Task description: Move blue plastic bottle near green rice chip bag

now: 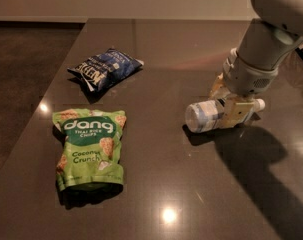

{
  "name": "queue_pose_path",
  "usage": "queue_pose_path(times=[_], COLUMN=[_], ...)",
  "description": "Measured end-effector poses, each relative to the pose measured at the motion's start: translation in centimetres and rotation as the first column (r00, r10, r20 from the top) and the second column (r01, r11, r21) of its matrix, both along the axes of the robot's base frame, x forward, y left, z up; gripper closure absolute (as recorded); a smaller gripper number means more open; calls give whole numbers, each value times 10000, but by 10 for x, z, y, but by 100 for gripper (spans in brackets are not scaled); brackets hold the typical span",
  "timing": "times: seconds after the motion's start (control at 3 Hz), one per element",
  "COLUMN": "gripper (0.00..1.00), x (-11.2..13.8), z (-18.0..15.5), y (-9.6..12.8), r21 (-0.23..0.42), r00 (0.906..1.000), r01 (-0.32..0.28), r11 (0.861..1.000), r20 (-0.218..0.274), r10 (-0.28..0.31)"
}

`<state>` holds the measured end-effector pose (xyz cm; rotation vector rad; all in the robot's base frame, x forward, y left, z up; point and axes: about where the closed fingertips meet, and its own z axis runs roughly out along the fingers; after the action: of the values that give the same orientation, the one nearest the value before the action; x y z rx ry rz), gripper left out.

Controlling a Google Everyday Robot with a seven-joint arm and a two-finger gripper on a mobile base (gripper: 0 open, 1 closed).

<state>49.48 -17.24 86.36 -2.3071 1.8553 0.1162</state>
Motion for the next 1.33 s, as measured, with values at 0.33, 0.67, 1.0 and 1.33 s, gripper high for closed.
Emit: queue_pose_path(times=[0.33,0.67,1.0,1.33], gripper=[100,100,83,59], x=[-10,-24,-37,-48], z=[9,14,12,9], y=[34,72,98,114], r21=[254,364,207,24], r00=[9994,9963,9920,9879], r01=[-333,-859,-1265,-1544], r11=[9991,9956,9918,9880], r20=[-10,-29,40,110], r10=[334,861,1264,1544])
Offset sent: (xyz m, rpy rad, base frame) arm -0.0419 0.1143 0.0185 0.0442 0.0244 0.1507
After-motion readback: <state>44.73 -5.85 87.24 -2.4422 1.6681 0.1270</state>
